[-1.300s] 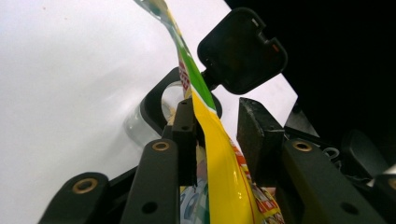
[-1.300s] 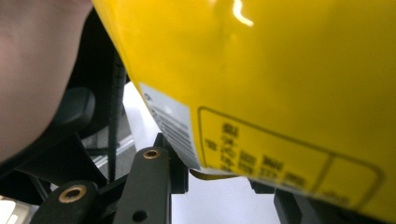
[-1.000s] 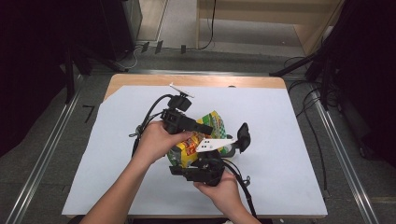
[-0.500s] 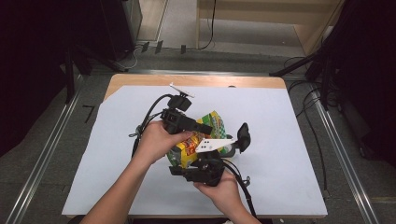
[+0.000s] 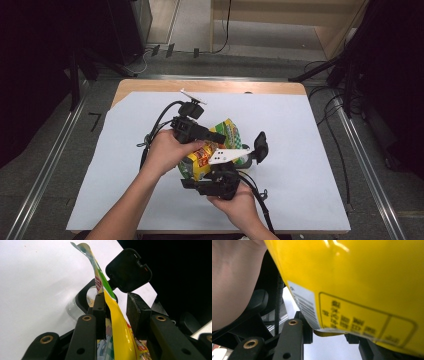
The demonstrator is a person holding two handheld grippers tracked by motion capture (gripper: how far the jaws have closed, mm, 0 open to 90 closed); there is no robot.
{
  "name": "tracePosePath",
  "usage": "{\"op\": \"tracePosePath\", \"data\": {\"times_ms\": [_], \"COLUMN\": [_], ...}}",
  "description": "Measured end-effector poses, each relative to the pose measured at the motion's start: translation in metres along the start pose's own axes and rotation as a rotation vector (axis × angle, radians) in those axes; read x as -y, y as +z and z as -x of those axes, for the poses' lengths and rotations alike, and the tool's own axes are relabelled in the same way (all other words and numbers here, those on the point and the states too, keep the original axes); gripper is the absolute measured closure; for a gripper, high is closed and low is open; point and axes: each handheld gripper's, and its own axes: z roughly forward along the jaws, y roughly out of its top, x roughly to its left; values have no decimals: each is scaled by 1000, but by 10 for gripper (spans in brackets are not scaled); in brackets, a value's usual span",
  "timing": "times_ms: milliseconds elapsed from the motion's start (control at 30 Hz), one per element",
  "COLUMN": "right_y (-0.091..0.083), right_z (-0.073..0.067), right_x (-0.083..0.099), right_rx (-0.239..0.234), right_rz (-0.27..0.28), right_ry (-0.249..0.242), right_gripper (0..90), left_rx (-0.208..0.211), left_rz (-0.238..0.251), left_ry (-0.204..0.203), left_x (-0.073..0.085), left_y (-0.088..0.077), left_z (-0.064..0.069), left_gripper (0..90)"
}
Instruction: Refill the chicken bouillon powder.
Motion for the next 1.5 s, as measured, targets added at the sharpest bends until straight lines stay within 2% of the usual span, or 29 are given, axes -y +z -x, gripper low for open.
{"op": "tracePosePath", "data": {"times_ms": [167,300,367,600,833,1000,1100,1200,1500], "right_y": [1,3,3,4,4,5,6,6,8], "right_z": [-2,-3,-4,-3,-4,-7,-9,-9,-10], "right_x": [-3,-2,-2,3,4,3,3,3,3], "right_rx": [-4,-13,-13,-19,-23,-12,12,22,43], "right_rz": [4,2,2,0,8,3,-12,-22,-38], "right_ry": [-13,-17,-19,-14,-10,-48,-83,-94,-143], "right_gripper": [674,674,675,681,679,656,614,646,650], "left_rx": [-12,-18,-39,-66,-81,-86,-90,-88,-85], "left_rz": [18,18,16,9,12,14,10,9,8], "left_ry": [4,0,10,17,18,9,9,5,0], "left_x": [1,2,3,4,4,4,4,4,3], "left_y": [-5,-8,-7,-8,-9,-9,-8,-8,-7], "left_z": [1,-1,0,1,1,2,2,1,2], "left_gripper": [709,741,767,837,861,862,862,861,860]}}
